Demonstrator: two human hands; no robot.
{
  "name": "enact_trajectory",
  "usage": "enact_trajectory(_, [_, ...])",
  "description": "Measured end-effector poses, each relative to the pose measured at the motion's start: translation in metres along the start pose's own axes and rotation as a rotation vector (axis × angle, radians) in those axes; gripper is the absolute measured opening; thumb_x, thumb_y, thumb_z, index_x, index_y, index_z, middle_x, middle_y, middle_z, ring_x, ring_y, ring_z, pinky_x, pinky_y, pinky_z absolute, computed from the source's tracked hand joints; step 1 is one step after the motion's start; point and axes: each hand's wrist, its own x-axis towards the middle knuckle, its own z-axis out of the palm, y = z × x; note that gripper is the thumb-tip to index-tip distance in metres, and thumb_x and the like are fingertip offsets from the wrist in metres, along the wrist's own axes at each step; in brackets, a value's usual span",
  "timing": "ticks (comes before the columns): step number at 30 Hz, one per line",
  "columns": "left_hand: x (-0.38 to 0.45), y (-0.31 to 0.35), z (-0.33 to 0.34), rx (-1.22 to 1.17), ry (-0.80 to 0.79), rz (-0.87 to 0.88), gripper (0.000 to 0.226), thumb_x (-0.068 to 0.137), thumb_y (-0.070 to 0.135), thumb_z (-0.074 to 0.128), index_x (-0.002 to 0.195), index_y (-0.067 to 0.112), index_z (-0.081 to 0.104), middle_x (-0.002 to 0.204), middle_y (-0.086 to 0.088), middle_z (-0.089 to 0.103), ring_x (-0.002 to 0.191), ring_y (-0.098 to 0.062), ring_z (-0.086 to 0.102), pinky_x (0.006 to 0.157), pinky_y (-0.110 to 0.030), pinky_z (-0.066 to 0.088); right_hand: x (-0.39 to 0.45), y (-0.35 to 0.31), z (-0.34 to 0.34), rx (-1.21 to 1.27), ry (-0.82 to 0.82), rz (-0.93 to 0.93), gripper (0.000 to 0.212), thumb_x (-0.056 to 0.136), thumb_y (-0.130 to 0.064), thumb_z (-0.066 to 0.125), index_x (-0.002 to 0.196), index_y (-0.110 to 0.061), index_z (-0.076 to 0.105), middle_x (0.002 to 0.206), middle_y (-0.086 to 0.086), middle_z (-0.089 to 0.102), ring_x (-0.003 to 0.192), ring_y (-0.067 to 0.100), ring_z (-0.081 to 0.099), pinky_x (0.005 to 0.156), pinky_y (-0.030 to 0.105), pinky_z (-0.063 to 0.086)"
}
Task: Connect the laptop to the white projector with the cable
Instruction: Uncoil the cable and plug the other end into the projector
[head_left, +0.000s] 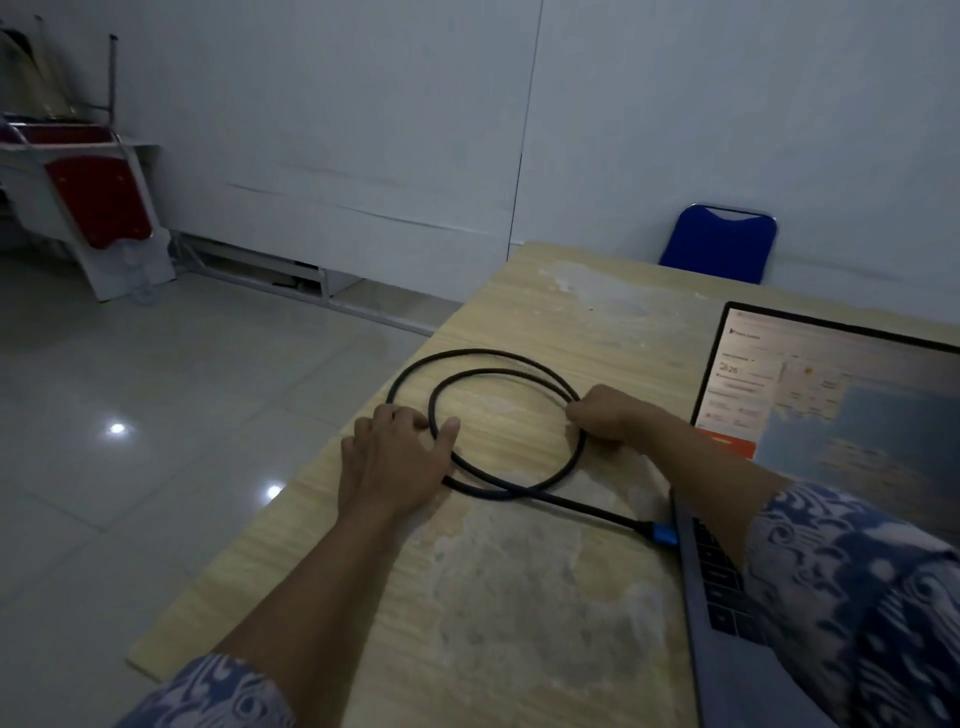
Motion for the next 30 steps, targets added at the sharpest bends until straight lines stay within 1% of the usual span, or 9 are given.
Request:
enact_trajectory(4, [0.004,0.002,0.001,-0.04,0.011,-0.013,0.061,0.088,0.073,0.037,0.113,0.026,0.066,0.124,0.003,0.058,0.118,-0.023,0.051,0.101,-0.042,0.036,-0.011,-0.012,-0.011,0.394,0.052,-0.129,0.013,0.105,-0.017,0.044,0.106,-0.006,0.049,0.095,0.011,0.056,0.075,0.02,0.058,0.073,0.037,0.048])
enact_trajectory(9, [0.009,0.003,-0.004,-0.075,0.017,-0.025,0.055,0.091,0.07,0.038,0.105,0.025,0.068,0.116,0.001,0.058,0.113,-0.025,0.054,0.099,-0.044,0.04,-0.033,-0.03,-0.023,0.488,0.175,-0.476,0.021,0.107,-0.022,0.039,0.119,-0.005,0.043,0.095,0.009,0.052,0.074,0.016,0.052,0.068,0.029,0.044])
enact_trajectory(12, [0.009,0.001,-0.009,-0.27,0.071,-0.075,0.043,0.092,0.063,0.04,0.09,0.029,0.066,0.096,0.008,0.065,0.095,-0.022,0.063,0.089,-0.043,0.047,-0.042,-0.036,-0.025,0.486,0.213,-0.571,0.024,0.108,-0.021,0.035,0.12,-0.002,0.044,0.09,0.007,0.052,0.075,0.017,0.051,0.06,0.017,0.046])
enact_trajectory(16, [0.005,0.003,-0.016,-0.55,0.078,-0.151,0.04,0.096,0.056,0.043,0.08,0.024,0.06,0.08,0.005,0.065,0.077,-0.016,0.062,0.067,-0.035,0.047,-0.038,-0.033,-0.031,0.5,0.369,-0.502,0.026,0.108,-0.028,0.031,0.117,-0.01,0.048,0.098,0.004,0.066,0.088,0.02,0.06,0.071,0.029,0.047])
enact_trajectory(18, [0.005,0.002,-0.019,-0.617,0.087,-0.142,0.043,0.098,0.051,0.045,0.074,0.019,0.061,0.074,0.002,0.064,0.071,-0.017,0.062,0.063,-0.034,0.045,-0.034,-0.028,-0.037,0.524,0.462,-0.441,0.026,0.107,-0.031,0.031,0.115,-0.013,0.049,0.103,0.001,0.068,0.098,0.022,0.062,0.086,0.041,0.05])
enact_trajectory(20, [0.005,0.003,-0.021,-0.664,0.089,-0.13,0.047,0.099,0.045,0.048,0.066,0.013,0.059,0.062,0.002,0.06,0.061,-0.016,0.057,0.061,-0.033,0.043,-0.035,-0.025,-0.043,0.567,0.541,-0.405,0.027,0.107,-0.031,0.03,0.115,-0.014,0.049,0.105,-0.002,0.068,0.102,0.021,0.061,0.092,0.043,0.048])
enact_trajectory(23, [0.002,0.005,-0.024,-0.721,0.096,-0.12,0.044,0.099,0.035,0.052,0.059,0.017,0.053,0.054,0.004,0.05,0.052,-0.012,0.046,0.055,-0.03,0.036,-0.04,-0.026,-0.052,0.629,0.645,-0.425,0.026,0.108,-0.032,0.027,0.114,-0.017,0.048,0.105,-0.005,0.066,0.099,0.017,0.06,0.082,0.034,0.047])
enact_trajectory(27, [0.004,0.002,-0.025,-0.93,0.091,-0.171,0.017,0.093,0.016,0.053,0.079,0.017,0.061,0.068,-0.003,0.057,0.063,-0.015,0.051,0.06,-0.03,0.041,-0.045,-0.03,-0.055,0.683,0.773,-0.487,0.024,0.109,-0.032,0.026,0.112,-0.018,0.046,0.096,-0.011,0.063,0.084,0.009,0.057,0.069,0.025,0.043])
enact_trajectory(30, [0.005,0.0,-0.024,-1.045,0.109,-0.212,0.015,0.09,0.006,0.048,0.085,0.015,0.059,0.068,-0.005,0.055,0.063,-0.017,0.049,0.058,-0.032,0.041,-0.049,-0.034,-0.054,0.72,0.78,-0.503,0.024,0.109,-0.031,0.026,0.11,-0.018,0.046,0.095,-0.008,0.063,0.084,0.009,0.057,0.07,0.025,0.043])
